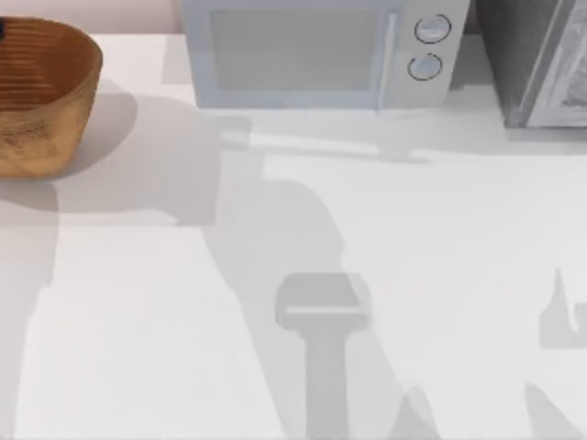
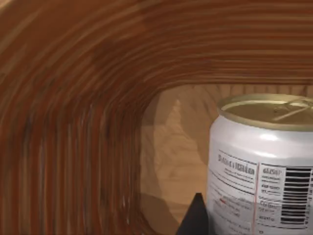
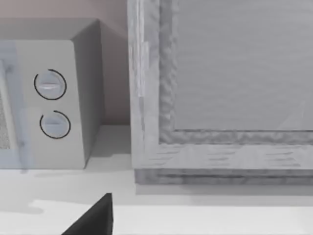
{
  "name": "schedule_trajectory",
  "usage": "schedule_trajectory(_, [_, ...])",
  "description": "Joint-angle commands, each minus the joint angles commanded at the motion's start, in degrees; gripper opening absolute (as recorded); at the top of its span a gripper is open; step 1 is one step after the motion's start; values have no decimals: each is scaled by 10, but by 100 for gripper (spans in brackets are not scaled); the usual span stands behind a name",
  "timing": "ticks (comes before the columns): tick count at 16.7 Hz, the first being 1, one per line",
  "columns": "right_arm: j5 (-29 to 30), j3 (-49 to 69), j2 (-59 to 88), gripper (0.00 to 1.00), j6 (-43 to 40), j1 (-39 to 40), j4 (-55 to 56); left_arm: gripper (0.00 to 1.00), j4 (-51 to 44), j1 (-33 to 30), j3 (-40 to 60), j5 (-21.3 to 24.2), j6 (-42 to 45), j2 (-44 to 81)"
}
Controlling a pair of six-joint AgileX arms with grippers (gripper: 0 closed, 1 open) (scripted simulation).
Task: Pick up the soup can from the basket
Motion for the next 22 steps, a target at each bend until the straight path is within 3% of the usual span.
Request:
schedule_trajectory(7, [0,0,0,100,0,0,0,0,245,1,-443,-36,-1,-462])
schedule_trajectory(14, [0,0,0,100,0,0,0,0,467,-42,-908,-53,-43,-961])
schedule_trajectory(18, [0,0,0,100,0,0,0,0,550,-77,-1091,-52,-77,-1161])
schedule_trajectory(22, [0,0,0,100,0,0,0,0,589,-104,-1183,-49,-103,-1266])
